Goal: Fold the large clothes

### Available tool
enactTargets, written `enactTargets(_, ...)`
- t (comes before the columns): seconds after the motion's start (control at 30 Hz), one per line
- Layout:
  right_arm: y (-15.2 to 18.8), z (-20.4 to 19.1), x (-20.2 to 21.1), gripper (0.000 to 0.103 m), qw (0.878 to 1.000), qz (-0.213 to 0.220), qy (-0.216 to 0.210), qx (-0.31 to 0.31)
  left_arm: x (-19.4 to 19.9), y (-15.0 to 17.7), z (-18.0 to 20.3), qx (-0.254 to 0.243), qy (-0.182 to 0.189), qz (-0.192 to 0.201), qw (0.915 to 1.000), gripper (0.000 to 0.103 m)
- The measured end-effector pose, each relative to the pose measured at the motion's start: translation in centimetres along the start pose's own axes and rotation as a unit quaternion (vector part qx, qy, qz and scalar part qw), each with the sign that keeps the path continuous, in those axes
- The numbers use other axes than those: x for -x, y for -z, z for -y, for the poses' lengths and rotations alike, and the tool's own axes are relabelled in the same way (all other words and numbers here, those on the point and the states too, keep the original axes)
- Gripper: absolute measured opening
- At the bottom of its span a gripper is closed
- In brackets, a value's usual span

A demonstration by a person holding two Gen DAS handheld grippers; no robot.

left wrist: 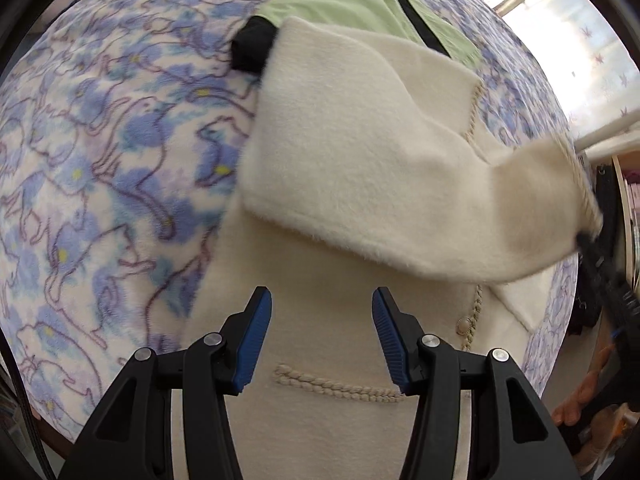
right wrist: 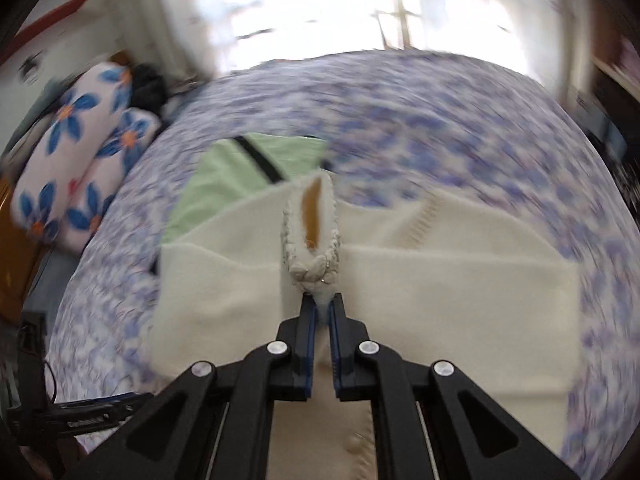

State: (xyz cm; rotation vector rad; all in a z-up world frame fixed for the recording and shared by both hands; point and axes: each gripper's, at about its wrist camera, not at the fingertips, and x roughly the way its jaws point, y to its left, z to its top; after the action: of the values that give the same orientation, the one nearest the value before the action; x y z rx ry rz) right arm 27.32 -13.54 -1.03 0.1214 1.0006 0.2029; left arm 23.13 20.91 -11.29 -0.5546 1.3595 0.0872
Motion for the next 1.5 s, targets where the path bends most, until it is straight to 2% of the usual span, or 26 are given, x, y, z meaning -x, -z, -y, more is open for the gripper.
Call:
enactTargets(0.03, 0.7, 1.8, -0.4, 0.006, 1.0, -0.016, 0.011, -0.024, -0.2, 0.0, 0.4, -0.006, -0.002, -0.001, 1.0, 0.051)
enactTargets(0.1, 2.8, 5.2, -2.2, 0.011, 0.994, -0.074, 0.035, -0.067, -0.6, 0.0, 1.1, -0.02, -0.01, -0.003, 0.9997, 0.051)
enactTargets(0.17, 5.4, 8.0, -3.9, 0.013, 0.983, -0.134, 0.055, -0.113, -0.9, -0.1, 1.8, -0.036, -0.02, -0.003, 0.9992, 0.051)
enactTargets(0.23, 6.9, 9.7, -4.9, 0.026, 0.973, -0.174, 0.047, -0.141, -1.2, -0.6, 2.1, -0.052, -0.033, -0.001, 0.9981, 0.051)
enactTargets(0.27, 7.4, 10.2, -5.1, 0.037, 0.971, -0.18, 0.039, -0.155, -1.4, -1.1, 2.2, -0.06, -0.042, 0.001, 0.9973, 0.051)
enactTargets(0.3, 7.4, 10.5, -5.1, 0.043, 0.97, -0.18, 0.03, -0.163, -1.6, -1.6, 2.3, -0.069, -0.052, 0.005, 0.9963, 0.051)
enactTargets(0.37, 6.9, 11.1, -4.9, 0.044, 0.971, -0.162, 0.006, -0.177, -1.9, -3.3, 2.0, -0.081, -0.074, 0.016, 0.9938, 0.051)
enactTargets(0.5, 4.0, 11.9, -5.8, 0.048, 0.976, -0.127, -0.029, -0.176, -2.9, -7.6, 0.5, -0.085, -0.085, 0.037, 0.992, 0.051)
enactTargets(0.67, 0.1, 12.3, -10.4, 0.048, 0.987, -0.11, -0.008, -0.117, -4.7, -12.2, -0.4, -0.101, -0.104, 0.053, 0.988, 0.051)
enactTargets(0.83, -1.0, 12.8, -13.9, 0.051, 0.985, -0.129, -0.004, -0.112, -6.5, -14.9, -1.6, -0.086, -0.087, 0.044, 0.9915, 0.057)
enactTargets(0.87, -1.1, 12.6, -14.1, 0.05, 0.986, -0.123, -0.007, -0.113, -6.9, -15.3, -1.7, -0.083, -0.083, 0.04, 0.9923, 0.057)
enactTargets(0.93, -1.1, 12.3, -13.9, 0.035, 0.987, -0.113, -0.021, -0.109, -7.5, -15.9, -1.6, -0.081, -0.072, 0.033, 0.9936, 0.057)
enactTargets(0.97, -1.1, 12.1, -13.8, 0.019, 0.987, -0.114, -0.024, -0.109, -7.7, -16.2, -1.6, -0.082, -0.069, 0.032, 0.9938, 0.052)
enactTargets(1.0, -0.9, 12.0, -13.6, 0.017, 0.987, -0.115, -0.023, -0.109, -7.7, -16.4, -1.5, -0.082, -0.063, 0.033, 0.994, 0.044)
enactTargets(1.03, -0.9, 12.1, -13.3, 0.017, 0.987, -0.114, -0.032, -0.112, -7.5, -16.6, -1.2, -0.081, -0.058, 0.037, 0.9943, 0.024)
enactTargets(1.1, -1.1, 12.5, -12.1, 0.016, 0.986, -0.099, -0.05, -0.126, -6.7, -16.9, -0.6, -0.078, -0.074, 0.055, 0.9927, 0.015)
enactTargets(1.17, -1.4, 12.4, -10.6, 0.016, 0.986, -0.081, -0.066, -0.128, -5.7, -16.8, 0.0, -0.081, -0.077, 0.076, 0.9908, 0.011)
enactTargets(1.37, -3.1, 11.4, -7.6, 0.016, 0.989, -0.003, -0.085, -0.119, -4.0, -16.1, 1.9, -0.095, -0.093, 0.136, 0.9817, 0.01)
enactTargets(1.43, -3.5, 11.2, -8.8, 0.016, 0.992, -0.005, -0.064, -0.11, -4.7, -16.3, 1.9, -0.089, -0.102, 0.135, 0.9816, 0.01)
enactTargets(1.5, -3.4, 12.0, -11.3, 0.019, 0.99, -0.037, -0.049, -0.128, -5.4, -16.4, 2.2, -0.088, -0.112, 0.132, 0.981, 0.01)
